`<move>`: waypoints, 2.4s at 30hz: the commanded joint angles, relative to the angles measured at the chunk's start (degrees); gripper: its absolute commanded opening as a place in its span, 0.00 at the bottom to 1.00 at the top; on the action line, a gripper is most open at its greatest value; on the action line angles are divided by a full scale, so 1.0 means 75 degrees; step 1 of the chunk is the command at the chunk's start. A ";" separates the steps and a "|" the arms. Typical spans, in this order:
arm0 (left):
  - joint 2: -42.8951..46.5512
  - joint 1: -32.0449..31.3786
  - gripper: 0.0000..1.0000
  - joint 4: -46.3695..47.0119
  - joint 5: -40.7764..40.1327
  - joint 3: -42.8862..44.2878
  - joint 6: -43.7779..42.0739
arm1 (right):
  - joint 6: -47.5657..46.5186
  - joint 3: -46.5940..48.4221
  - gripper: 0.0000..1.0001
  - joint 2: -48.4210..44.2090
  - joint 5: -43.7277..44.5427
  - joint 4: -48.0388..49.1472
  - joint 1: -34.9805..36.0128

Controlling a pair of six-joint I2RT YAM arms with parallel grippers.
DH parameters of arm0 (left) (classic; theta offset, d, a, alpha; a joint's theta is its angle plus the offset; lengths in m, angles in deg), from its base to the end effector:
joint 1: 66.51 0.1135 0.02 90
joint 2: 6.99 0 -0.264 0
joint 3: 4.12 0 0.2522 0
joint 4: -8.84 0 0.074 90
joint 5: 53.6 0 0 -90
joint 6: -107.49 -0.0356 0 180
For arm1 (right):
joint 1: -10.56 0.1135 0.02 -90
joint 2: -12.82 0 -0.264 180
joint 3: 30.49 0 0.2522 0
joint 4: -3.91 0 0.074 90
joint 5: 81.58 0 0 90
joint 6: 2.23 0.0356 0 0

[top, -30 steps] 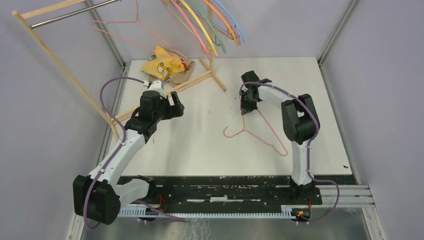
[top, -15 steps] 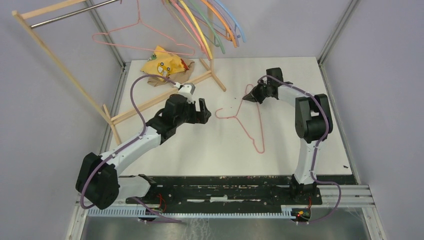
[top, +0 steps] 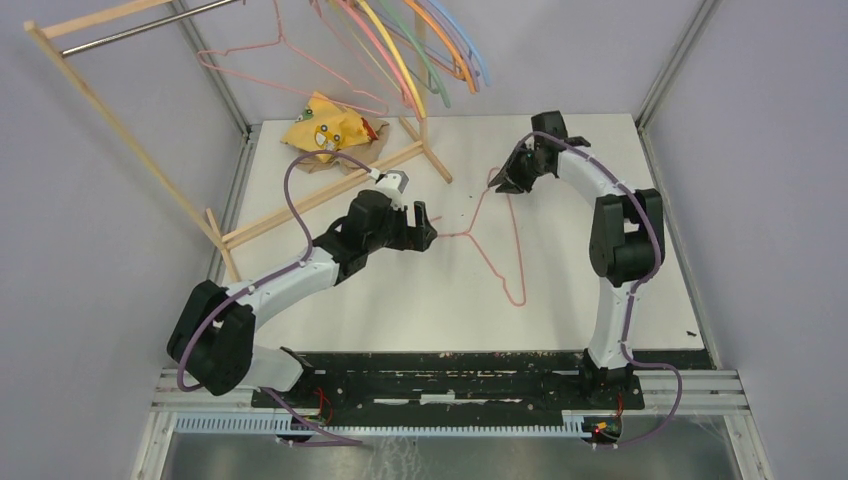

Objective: Organize the hangers

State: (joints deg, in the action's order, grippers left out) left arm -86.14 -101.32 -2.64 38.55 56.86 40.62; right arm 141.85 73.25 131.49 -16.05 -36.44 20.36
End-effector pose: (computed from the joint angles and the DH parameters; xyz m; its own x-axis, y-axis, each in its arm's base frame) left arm 0.2498 -0.1753 0.2399 -0.6081 -0.0553 -0.7919 0.3897 0.8483 -0.3585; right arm 0.4419 0.0913 0.1927 -0.7889 0.6117 -0.0584 0.4287 0.6159 0.6610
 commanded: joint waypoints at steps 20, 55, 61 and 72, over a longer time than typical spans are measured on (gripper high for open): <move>-0.0850 0.0057 0.99 0.0013 0.0017 0.1442 0.0008 | -0.5270 -0.0790 1.00 -0.3487 0.3626 -0.2352 0.0805; 0.0345 0.0071 0.94 -0.0386 -0.0641 0.0445 0.0450 | -0.6185 -0.0157 0.55 0.0260 0.3240 -0.2197 0.2788; 0.0562 0.0074 0.94 -0.0477 -0.0788 0.0316 0.0483 | -0.6017 -0.0259 0.47 0.0416 0.3540 -0.2261 0.2792; 0.0764 0.0082 0.93 -0.0488 -0.0854 0.0206 0.0555 | -0.5580 0.0029 0.01 0.0518 0.2573 -0.2191 0.2751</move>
State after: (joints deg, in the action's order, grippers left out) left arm -82.71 -100.97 -7.91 33.37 58.91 41.94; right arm 97.35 72.72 133.42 7.73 -54.36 41.34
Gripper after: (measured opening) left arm 0.933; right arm 0.015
